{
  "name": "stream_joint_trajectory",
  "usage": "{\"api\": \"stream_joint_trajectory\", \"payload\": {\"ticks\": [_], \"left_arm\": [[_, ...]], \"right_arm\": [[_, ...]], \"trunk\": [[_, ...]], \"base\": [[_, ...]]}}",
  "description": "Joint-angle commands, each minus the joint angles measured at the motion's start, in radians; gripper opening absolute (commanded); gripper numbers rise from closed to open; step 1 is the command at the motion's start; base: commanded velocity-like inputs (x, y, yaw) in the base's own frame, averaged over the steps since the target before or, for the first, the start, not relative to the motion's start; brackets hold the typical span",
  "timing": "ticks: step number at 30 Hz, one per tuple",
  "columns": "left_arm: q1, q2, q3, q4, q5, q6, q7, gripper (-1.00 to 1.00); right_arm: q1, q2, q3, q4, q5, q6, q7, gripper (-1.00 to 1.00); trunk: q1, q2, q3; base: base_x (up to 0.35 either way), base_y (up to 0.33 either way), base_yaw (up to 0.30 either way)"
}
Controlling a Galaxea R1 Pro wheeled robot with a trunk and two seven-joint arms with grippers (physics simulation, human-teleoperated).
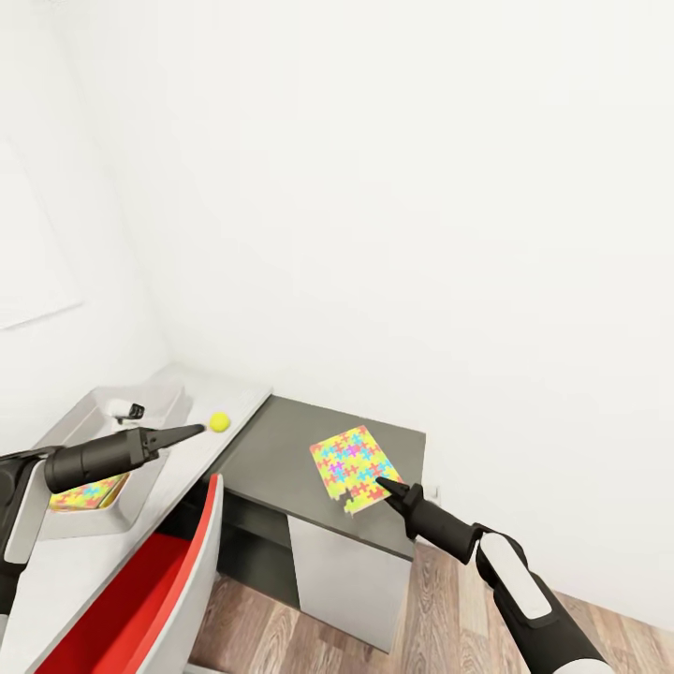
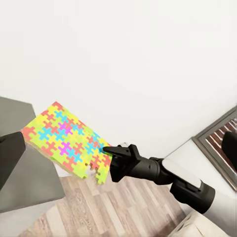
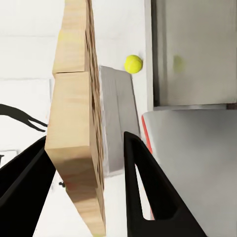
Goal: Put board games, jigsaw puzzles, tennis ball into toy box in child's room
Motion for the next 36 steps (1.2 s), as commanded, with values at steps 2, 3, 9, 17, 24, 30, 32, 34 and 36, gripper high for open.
{"api": "stream_joint_trajectory", "payload": {"ticks": [2,3,9,17,24,30,32,34,36], "left_arm": [[-0.001,0.002,0.004,0.003,0.002,0.008,-0.004,1.00],[0.000,0.002,0.005,0.004,0.002,0.008,-0.004,1.00],[-0.001,0.002,0.007,0.006,0.001,0.008,-0.007,1.00],[-0.001,0.001,0.007,0.006,0.001,0.008,-0.006,1.00],[-0.001,0.001,0.007,0.006,0.001,0.008,-0.006,1.00],[-0.001,0.001,0.006,0.006,0.001,0.008,-0.007,1.00],[0.000,0.001,0.006,0.006,0.001,0.008,-0.007,1.00],[-0.001,0.001,0.007,0.006,0.001,0.008,-0.006,1.00],[-0.001,0.001,0.006,0.006,0.001,0.008,-0.007,1.00]], "right_arm": [[0.000,-0.001,0.002,0.000,0.004,0.000,0.017,-1.00],[0.000,-0.001,0.002,0.000,0.005,0.000,0.023,-1.00],[0.001,-0.001,0.002,0.001,0.006,-0.001,0.031,-1.00],[0.001,0.001,0.002,0.000,0.008,-0.002,0.031,-1.00],[0.001,0.000,0.002,0.000,0.008,-0.002,0.032,-1.00],[0.001,-0.001,0.002,0.000,0.009,-0.002,0.031,-1.00],[0.001,0.001,0.003,0.000,0.009,-0.003,0.030,-1.00],[0.001,0.002,0.003,0.000,0.009,-0.004,0.030,-1.00],[0.001,0.001,0.003,0.000,0.009,-0.013,0.030,-1.00]], "trunk": [[0.001,-0.002,0.000],[0.001,-0.002,0.002],[0.001,-0.002,0.011],[0.001,-0.002,0.024],[0.001,-0.002,0.035],[0.001,-0.002,0.041],[0.001,-0.002,0.041],[0.001,-0.002,0.041],[0.001,-0.002,0.041]], "base": [[0.000,0.000,0.000],[0.000,0.000,0.000],[0.000,0.000,0.000],[0.000,0.000,0.000],[0.000,0.000,0.002],[0.000,0.000,0.028],[0.000,0.000,0.004],[0.000,0.000,0.000],[0.000,0.000,0.000]]}}
